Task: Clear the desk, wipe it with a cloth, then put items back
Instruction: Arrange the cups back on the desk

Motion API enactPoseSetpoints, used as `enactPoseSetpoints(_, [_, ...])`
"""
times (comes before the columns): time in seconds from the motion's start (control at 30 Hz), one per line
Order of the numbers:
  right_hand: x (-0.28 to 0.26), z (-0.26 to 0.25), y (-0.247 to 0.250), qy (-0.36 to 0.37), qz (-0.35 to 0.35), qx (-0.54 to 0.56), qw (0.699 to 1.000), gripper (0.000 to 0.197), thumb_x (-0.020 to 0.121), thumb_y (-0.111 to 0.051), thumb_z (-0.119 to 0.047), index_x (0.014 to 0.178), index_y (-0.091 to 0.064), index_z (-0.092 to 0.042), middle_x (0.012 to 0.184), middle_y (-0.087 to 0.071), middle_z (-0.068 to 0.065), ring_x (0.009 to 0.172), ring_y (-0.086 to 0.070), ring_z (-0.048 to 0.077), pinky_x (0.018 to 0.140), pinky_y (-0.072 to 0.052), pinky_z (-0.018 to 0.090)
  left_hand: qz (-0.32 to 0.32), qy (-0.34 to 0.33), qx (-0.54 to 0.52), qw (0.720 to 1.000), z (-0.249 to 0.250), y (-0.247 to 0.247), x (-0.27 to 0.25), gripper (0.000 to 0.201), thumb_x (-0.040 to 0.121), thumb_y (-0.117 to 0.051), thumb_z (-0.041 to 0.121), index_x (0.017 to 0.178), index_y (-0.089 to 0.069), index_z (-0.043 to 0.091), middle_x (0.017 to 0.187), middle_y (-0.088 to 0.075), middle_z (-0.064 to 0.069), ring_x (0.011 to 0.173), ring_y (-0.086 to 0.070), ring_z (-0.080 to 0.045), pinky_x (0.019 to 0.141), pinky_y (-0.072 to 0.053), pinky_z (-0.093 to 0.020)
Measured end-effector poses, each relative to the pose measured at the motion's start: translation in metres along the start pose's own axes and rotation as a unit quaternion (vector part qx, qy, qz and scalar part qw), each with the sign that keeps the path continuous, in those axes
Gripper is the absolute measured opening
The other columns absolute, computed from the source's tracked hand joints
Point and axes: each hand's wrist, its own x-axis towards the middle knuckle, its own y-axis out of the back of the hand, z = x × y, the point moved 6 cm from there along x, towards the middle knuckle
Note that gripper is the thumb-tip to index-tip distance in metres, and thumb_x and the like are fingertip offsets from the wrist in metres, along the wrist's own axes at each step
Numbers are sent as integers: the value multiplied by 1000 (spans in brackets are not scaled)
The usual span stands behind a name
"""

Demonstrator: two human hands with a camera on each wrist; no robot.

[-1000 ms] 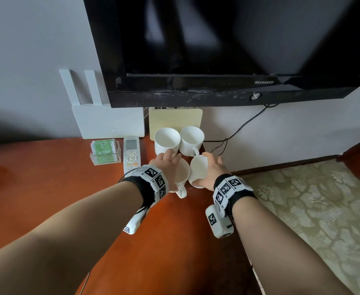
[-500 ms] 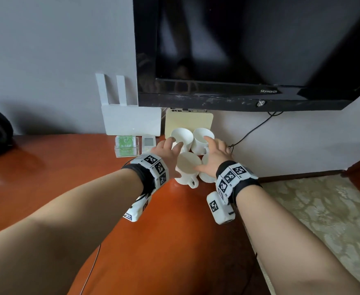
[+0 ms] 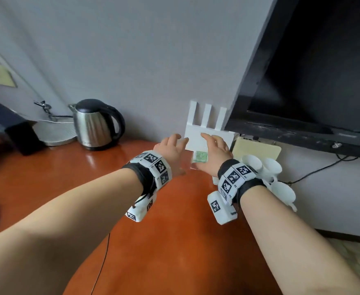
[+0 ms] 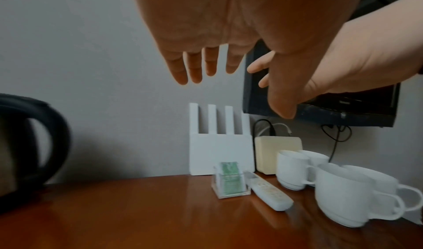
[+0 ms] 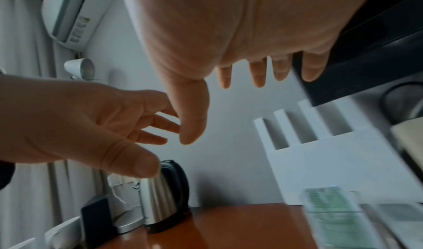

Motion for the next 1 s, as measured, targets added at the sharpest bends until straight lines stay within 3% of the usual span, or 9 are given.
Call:
enactPoseSetpoints(0.2, [14, -128, -47, 57, -26, -13, 998, 92, 77, -69, -46, 147, -12, -31, 152, -14, 1, 140, -21, 23, 111, -30, 40, 30, 44, 0, 999, -131, 28, -41, 96, 79, -69, 45, 151, -10, 20, 152, -15, -4, 140, -21, -24, 111, -31, -37])
enactPoseSetpoints(0.33, [26, -222, -89, 94, -62, -18, 993, 91, 78, -68, -44, 148, -10, -31, 152, -15, 0, 140, -21, 24, 111, -26, 39, 28, 91, -1, 995, -230, 44, -70, 94, 80, -67, 45, 151, -10, 20, 152, -16, -4, 140, -21, -24, 111, -29, -37])
enactPoseSetpoints(0.53, [46, -363, -153, 170, -106, 10, 980, 87, 80, -68, -37, 148, -13, -30, 153, -16, 2, 140, -23, 27, 113, -26, 38, 54, 198, -13, 979, -384, 69, -118, 92, 79, -68, 43, 150, -15, 21, 151, -20, -4, 140, -22, -26, 112, -30, -41])
enactPoseSetpoints(0.73, [56, -480, -219, 242, -184, 21, 952, 73, 86, -64, -30, 146, -23, -23, 150, -25, 8, 132, -40, 24, 109, -33, 36, 34, 349, -41, 936, -527, 67, -181, 86, 78, -70, 42, 146, -22, 22, 149, -25, -4, 138, -26, -27, 107, -33, -41])
enactPoseSetpoints(0.83, [71, -527, -248, 250, -202, 21, 947, 72, 86, -64, -26, 145, -24, -21, 149, -26, 10, 132, -41, 26, 110, -33, 36, 2, 397, -61, 916, -580, 51, -200, 89, 76, -69, 47, 147, -20, 22, 149, -25, -4, 137, -26, -27, 108, -32, -40])
enactPoseSetpoints(1.0, [110, -586, -287, 243, -199, 24, 949, 67, 86, -62, -25, 144, -27, -22, 146, -29, 9, 129, -43, 29, 110, -34, 40, -16, 424, -113, 899, -626, 24, -195, 89, 78, -62, 58, 147, -20, 22, 156, -15, -7, 142, -19, -31, 114, -24, -44])
